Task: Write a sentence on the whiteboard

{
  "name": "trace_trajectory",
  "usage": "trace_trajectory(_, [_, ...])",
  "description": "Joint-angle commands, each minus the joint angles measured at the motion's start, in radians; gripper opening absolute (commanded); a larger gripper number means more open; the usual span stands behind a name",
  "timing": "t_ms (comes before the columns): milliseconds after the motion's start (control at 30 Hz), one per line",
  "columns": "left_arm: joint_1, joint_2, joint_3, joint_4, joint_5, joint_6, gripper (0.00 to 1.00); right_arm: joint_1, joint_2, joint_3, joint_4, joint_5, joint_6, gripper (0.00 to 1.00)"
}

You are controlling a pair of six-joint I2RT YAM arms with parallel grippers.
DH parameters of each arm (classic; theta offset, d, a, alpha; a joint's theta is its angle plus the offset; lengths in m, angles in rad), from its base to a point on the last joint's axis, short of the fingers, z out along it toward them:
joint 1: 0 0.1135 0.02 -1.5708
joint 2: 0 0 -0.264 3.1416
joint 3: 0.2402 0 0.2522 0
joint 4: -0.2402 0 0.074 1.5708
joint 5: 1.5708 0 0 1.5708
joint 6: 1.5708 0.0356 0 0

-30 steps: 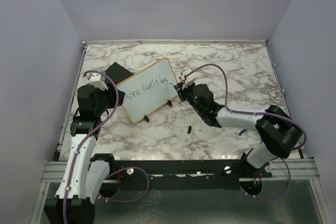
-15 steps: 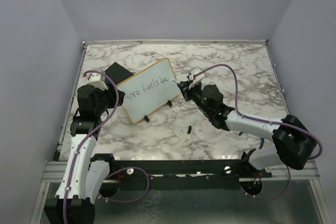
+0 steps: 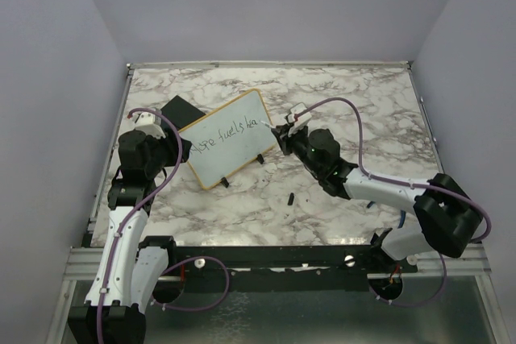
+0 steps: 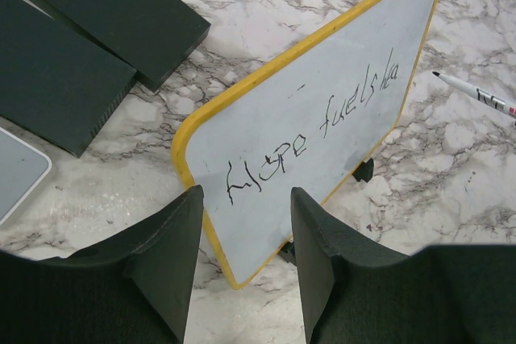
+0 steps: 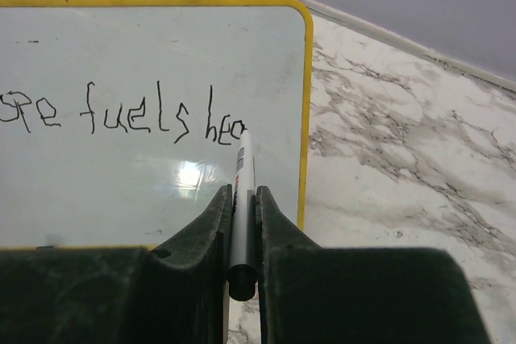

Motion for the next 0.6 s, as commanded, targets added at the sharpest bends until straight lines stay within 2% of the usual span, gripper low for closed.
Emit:
trace_trajectory(0, [-0.007, -0.01, -0.009, 0.017, 0.001, -0.002, 0.5, -0.024, 0.029, 0.033, 0.006, -0.026, -0.002, 0.01])
trace_trajectory(267, [-0.007, -0.007, -0.01, 0.016, -0.008, 0.0, 0.5, -0.078, 0.044, 0.045, 0.015, -0.06, 0.014, 0.01])
trace_trajectory(567, [-0.006, -0.005, -0.01, 0.016, -0.017, -0.001, 0.5, -0.08, 0.075, 0.049, 0.038, -0.102, -0.012, 0.0])
